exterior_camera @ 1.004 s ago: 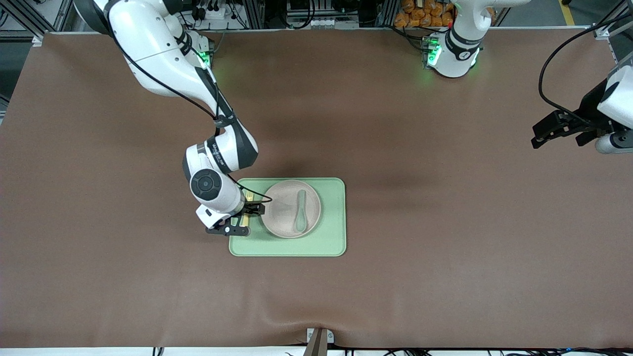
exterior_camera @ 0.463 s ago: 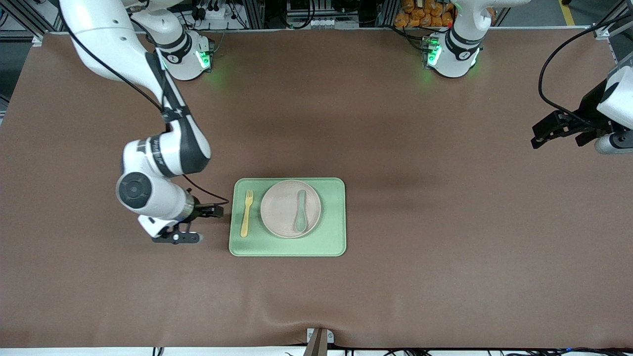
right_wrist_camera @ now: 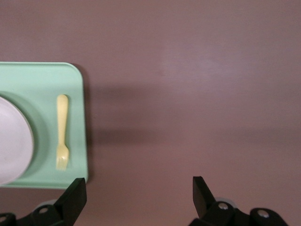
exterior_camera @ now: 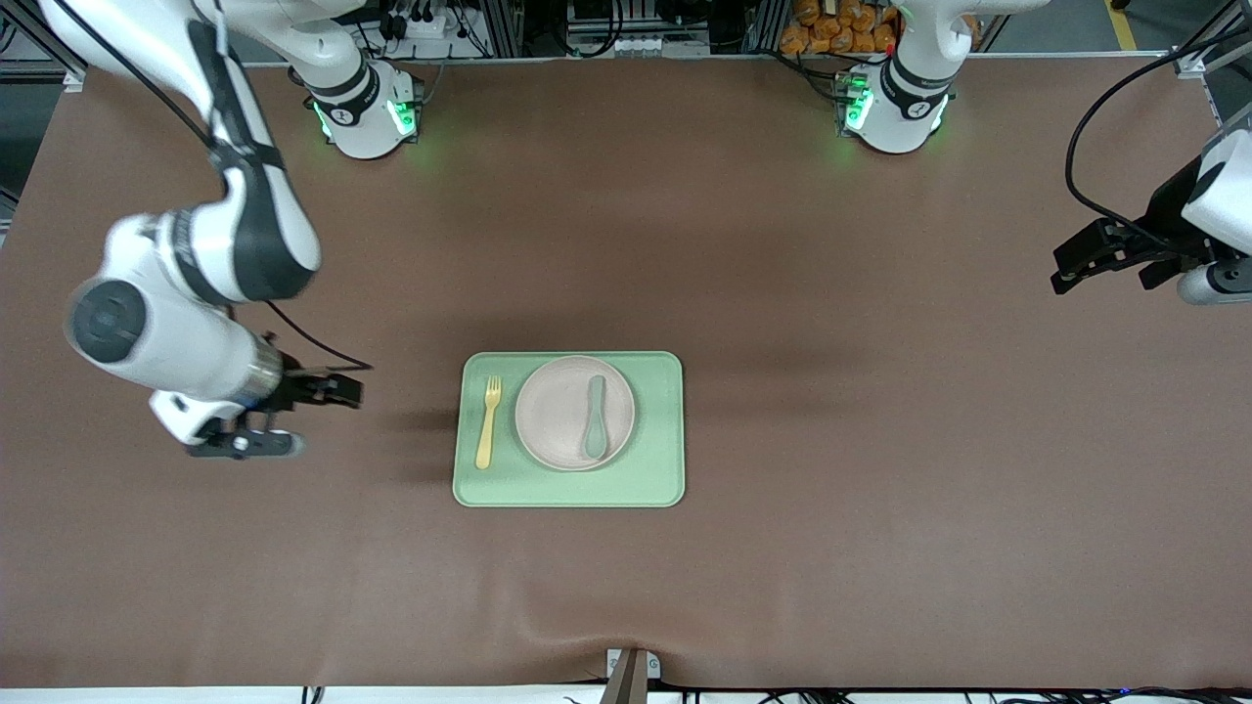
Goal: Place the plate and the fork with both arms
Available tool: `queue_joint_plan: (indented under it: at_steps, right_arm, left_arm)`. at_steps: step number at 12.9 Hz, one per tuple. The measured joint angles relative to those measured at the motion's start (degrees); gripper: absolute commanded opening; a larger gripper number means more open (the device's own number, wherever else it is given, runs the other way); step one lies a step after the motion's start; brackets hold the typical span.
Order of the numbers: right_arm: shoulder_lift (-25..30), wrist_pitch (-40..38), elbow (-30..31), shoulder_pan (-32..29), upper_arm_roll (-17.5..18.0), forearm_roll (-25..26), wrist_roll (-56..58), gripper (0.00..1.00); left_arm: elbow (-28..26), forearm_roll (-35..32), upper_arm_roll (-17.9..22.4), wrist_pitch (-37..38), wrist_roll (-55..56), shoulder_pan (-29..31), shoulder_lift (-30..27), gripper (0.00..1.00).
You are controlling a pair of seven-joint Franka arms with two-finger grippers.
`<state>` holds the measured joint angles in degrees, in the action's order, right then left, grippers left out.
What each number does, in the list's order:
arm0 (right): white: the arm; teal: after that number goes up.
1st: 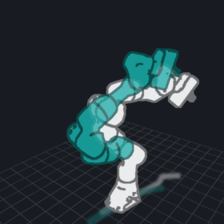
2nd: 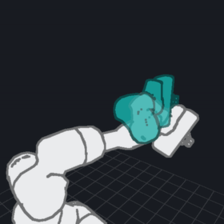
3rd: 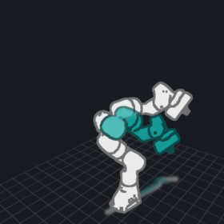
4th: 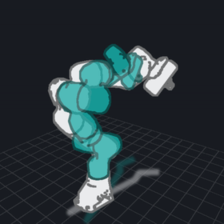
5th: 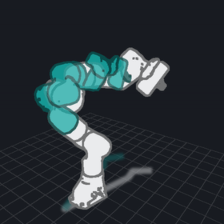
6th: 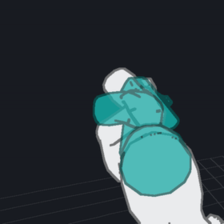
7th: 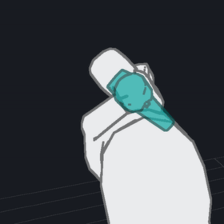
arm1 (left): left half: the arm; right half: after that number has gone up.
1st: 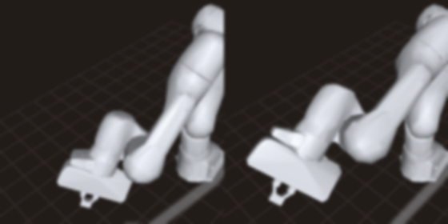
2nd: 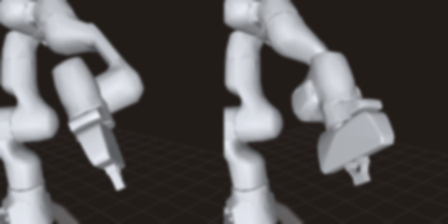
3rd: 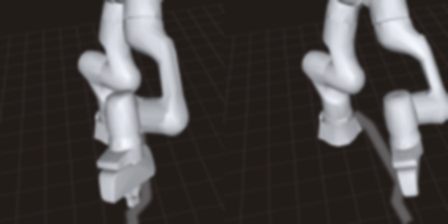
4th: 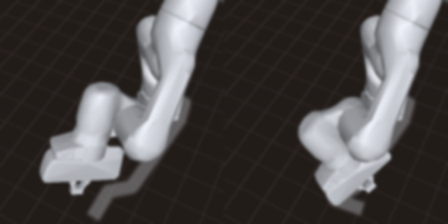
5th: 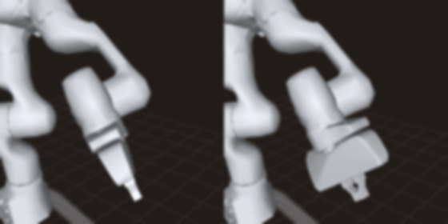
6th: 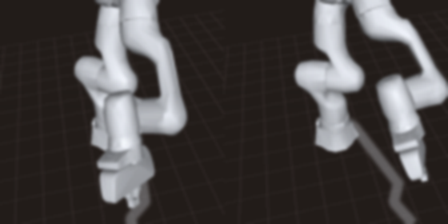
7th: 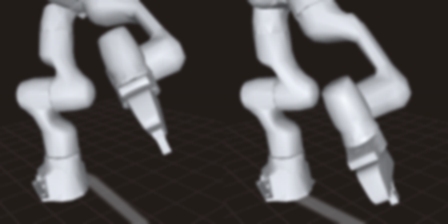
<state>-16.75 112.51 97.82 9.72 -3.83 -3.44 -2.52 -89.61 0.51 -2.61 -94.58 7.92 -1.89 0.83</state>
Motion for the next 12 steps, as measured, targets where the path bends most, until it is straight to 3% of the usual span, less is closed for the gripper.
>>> queue_joint_plan:
  at_steps: [4,9,12]
  right_arm:
    - [10.67,-10.29,1.4,-5.5,-0.05,0.21,6.38,1.0]
    - [12.53,-28.59,-12.82,-5.5,0.79,2.53,6.42,1.0]
    - [14.75,-30.87,-15.88,-5.54,0.67,2.84,6.42,1.0]
  left_arm:
    - [0.63,0.0,0.01,0.01,0.0,0.04,0.01,1.0]
    - [0.63,0.0,0.03,0.01,0.0,0.29,0.02,1.0]
    - [0.62,0.0,0.03,0.04,0.0,0.34,0.04,1.0]
